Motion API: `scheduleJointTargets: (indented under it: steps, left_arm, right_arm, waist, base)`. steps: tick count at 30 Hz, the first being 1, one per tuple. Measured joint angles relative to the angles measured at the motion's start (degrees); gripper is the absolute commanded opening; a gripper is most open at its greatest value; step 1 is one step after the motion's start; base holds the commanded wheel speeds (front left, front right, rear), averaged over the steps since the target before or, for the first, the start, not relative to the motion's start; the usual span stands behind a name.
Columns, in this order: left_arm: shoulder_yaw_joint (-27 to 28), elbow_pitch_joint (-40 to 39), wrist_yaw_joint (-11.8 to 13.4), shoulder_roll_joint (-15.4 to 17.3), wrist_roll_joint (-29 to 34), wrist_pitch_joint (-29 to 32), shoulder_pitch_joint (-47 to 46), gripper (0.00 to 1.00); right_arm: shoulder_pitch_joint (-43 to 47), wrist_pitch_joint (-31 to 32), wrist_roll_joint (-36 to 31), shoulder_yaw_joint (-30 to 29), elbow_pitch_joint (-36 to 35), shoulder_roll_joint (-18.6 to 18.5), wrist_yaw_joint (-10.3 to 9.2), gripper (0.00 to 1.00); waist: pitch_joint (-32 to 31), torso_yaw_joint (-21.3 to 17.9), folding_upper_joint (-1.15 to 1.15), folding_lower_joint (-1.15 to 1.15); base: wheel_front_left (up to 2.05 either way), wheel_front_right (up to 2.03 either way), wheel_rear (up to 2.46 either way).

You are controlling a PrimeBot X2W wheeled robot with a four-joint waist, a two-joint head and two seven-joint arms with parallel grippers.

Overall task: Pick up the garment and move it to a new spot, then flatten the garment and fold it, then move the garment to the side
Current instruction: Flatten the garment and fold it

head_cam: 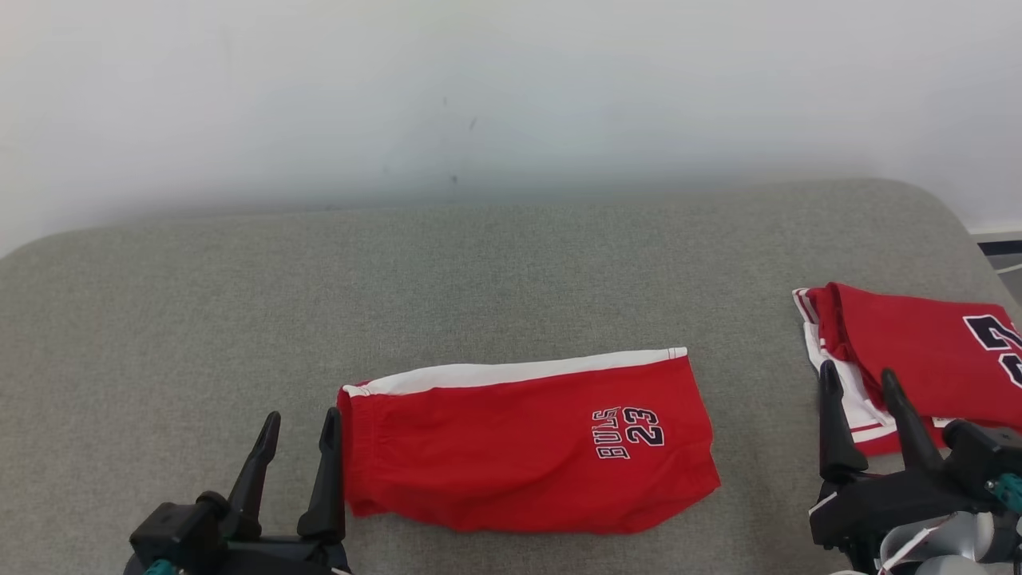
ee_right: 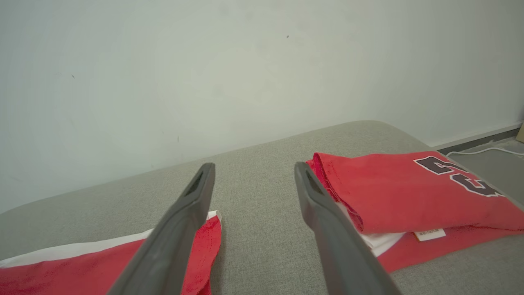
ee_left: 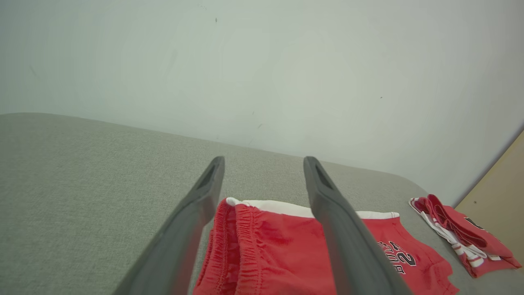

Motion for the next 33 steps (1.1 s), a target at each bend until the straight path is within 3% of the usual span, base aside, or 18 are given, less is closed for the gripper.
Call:
scheduleJointTargets:
  steps: [16,33]
  left_arm:
    - [-2.6,-1.4,0.0,-1.3,2.4,1.3,-2.4,1.00]
    - [-4.0,-0.7,-0.1,-1.8,2.5,2.7,-3.3,1.00]
  right_arm:
    - [-12.8,24.8,-0.1,8.1,13.5,-1.3,0.21,1.00]
    - [-17.3,38.7,0.4,8.7,22.7,-0.2,-0.34,1.00]
  waist:
    - [2.6,3.3,0.01,0.01]
    - [4.2,7.2,0.01,0.01]
  base:
    - [0.00,0.00,0.00]
    - [0.00,0.00,0.00]
